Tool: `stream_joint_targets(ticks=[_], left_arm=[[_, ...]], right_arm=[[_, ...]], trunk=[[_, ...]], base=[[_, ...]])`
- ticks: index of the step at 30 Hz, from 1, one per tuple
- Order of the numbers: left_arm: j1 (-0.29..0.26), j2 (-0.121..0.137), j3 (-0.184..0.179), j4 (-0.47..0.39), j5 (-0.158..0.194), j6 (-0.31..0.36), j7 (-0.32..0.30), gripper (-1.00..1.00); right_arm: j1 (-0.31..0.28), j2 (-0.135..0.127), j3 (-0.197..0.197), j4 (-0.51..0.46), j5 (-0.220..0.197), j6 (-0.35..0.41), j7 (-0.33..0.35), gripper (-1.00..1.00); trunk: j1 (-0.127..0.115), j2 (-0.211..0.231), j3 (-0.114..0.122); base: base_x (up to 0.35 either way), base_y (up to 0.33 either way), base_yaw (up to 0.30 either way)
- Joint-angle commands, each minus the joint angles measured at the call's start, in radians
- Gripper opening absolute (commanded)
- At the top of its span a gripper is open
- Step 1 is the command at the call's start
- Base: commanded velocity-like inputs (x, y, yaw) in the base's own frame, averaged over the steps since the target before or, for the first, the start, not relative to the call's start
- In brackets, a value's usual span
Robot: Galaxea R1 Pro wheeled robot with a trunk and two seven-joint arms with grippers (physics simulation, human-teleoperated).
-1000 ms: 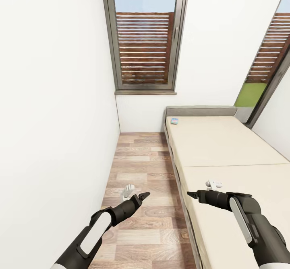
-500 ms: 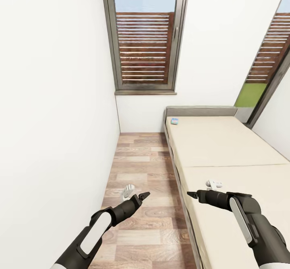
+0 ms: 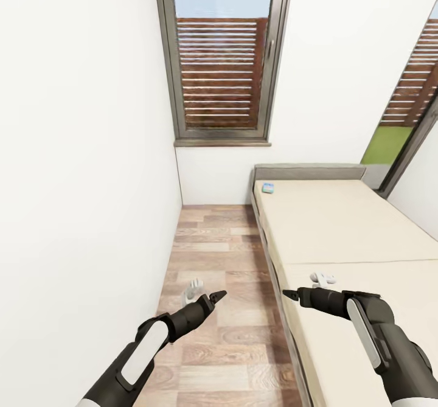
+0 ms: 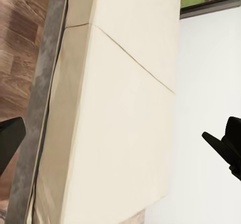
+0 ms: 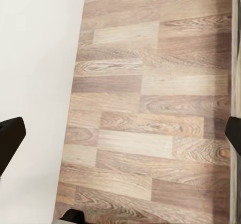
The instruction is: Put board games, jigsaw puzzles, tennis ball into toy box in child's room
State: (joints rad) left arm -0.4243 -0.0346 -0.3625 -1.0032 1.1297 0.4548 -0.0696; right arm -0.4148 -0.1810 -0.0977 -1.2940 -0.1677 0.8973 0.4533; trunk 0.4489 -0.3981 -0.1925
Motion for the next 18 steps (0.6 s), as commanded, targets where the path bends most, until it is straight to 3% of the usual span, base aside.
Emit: stream_joint_targets(ticks=[1,8,18], left_arm=[[-0.001,0.000,0.001,0.000,0.004,0.004,-0.001,1.00],[-0.001,0.000,0.001,0.000,0.004,0.003,-0.001,1.00],[-0.001,-0.001,0.001,0.000,0.004,0.003,-0.001,1.00]], right_arm=[[-0.001,0.000,-0.001,-0.001,-0.004,0.006,0.001,1.00],[-0.001,0.000,-0.001,-0.001,-0.004,0.006,0.001,1.00],[-0.001,0.000,-0.001,-0.001,-0.003,0.006,0.001,1.00]], trunk=[[0.001,-0.002,-0.002],[0.001,-0.002,-0.002],[0.001,-0.002,-0.002]], base=[[0.297,0.097,0.000],[0.276,0.092,0.000],[0.088,0.029,0.000]])
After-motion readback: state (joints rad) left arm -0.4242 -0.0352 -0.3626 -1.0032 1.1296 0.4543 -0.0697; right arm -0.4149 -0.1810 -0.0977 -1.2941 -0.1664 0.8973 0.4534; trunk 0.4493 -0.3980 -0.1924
